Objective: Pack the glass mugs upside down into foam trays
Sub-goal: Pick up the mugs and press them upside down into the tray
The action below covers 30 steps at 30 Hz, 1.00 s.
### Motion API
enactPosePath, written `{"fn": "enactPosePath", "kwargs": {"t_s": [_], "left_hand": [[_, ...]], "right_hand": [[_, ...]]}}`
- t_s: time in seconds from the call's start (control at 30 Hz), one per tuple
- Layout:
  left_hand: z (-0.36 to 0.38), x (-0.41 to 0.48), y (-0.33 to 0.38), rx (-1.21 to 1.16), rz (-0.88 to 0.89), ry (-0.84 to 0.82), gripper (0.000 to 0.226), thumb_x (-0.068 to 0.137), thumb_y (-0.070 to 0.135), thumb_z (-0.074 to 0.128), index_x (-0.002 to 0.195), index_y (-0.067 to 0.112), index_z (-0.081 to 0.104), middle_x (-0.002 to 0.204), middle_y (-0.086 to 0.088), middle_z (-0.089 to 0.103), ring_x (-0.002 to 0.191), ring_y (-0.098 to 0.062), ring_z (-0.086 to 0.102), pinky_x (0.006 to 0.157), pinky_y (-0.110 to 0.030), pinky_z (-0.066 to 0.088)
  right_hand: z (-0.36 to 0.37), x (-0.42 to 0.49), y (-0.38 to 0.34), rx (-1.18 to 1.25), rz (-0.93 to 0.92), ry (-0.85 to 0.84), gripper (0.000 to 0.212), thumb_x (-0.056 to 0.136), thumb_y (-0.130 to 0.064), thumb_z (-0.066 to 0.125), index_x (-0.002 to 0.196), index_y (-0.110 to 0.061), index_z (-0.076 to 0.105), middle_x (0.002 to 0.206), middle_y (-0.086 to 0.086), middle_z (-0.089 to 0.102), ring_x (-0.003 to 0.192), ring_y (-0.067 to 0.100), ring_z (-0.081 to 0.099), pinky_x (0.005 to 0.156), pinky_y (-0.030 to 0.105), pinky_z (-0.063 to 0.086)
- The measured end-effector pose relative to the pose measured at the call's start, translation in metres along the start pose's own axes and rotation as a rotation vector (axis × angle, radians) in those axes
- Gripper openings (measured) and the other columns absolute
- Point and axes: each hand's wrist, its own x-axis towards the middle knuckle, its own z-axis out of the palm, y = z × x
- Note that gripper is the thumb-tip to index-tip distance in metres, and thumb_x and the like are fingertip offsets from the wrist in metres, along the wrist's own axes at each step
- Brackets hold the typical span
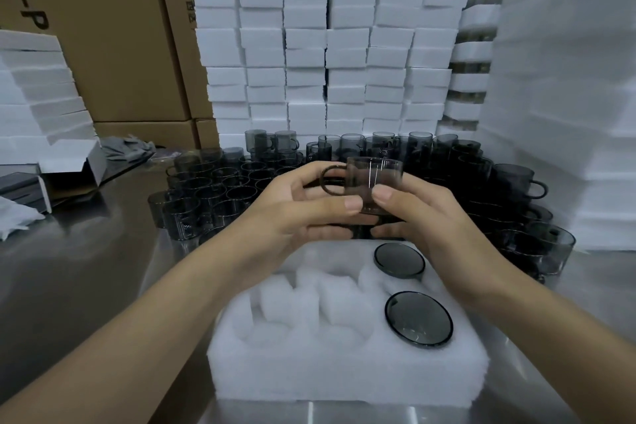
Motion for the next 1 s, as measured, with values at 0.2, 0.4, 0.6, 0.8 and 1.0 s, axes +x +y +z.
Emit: {"fn": "enactPosePath", "kwargs": {"t_s": [0.2,0.4,0.6,0.8,1.0], "left_hand": [[-0.001,0.002,0.000,-0.142,-0.064,-0.013,0.055,0.082,0.027,0.081,0.132,0.015,0.062,0.127,-0.015,0.077,0.116,-0.035,0.076,0.082,-0.029,0.062],[-0.003,0.004,-0.003,-0.123,-0.056,-0.056,0.053,0.092,0.022,0.075,0.143,0.017,0.062,0.138,-0.015,0.072,0.125,-0.035,0.072,0.090,-0.032,0.062],[0.000,0.002,-0.007,0.050,0.156,0.050,0.075,0.080,-0.012,0.075,0.144,0.022,0.058,0.141,-0.021,0.064,0.127,-0.035,0.070,0.109,-0.053,0.056],[0.000,0.002,-0.006,0.099,0.194,0.061,0.073,0.078,-0.011,0.078,0.138,0.028,0.064,0.133,-0.009,0.070,0.122,-0.028,0.073,0.101,-0.042,0.060],[-0.001,0.003,-0.004,0.231,0.255,0.102,0.077,0.080,0.001,0.081,0.142,0.042,0.062,0.145,0.015,0.064,0.131,-0.016,0.065,0.098,-0.035,0.060]], "right_hand": [[-0.002,0.001,-0.001,0.014,0.023,0.072,0.045,0.090,-0.060,0.061,0.119,-0.030,0.078,0.121,-0.003,0.079,0.117,0.015,0.072,0.092,0.039,0.050],[-0.001,0.001,-0.001,-0.039,-0.001,0.112,0.039,0.088,-0.062,0.066,0.112,-0.034,0.080,0.113,-0.007,0.080,0.108,0.009,0.073,0.089,0.037,0.053],[-0.005,0.000,0.001,-0.352,-0.233,0.100,0.061,0.088,-0.024,0.085,0.143,-0.037,0.063,0.135,-0.014,0.066,0.135,0.013,0.060,0.105,0.038,0.053],[-0.008,0.002,0.006,-0.372,-0.279,0.089,0.065,0.087,-0.017,0.084,0.144,-0.039,0.062,0.138,-0.014,0.064,0.137,0.016,0.058,0.106,0.042,0.052],[-0.010,0.002,0.003,-0.374,-0.286,0.086,0.063,0.089,-0.023,0.083,0.145,-0.040,0.060,0.142,-0.016,0.064,0.139,0.012,0.057,0.106,0.035,0.049]]}}
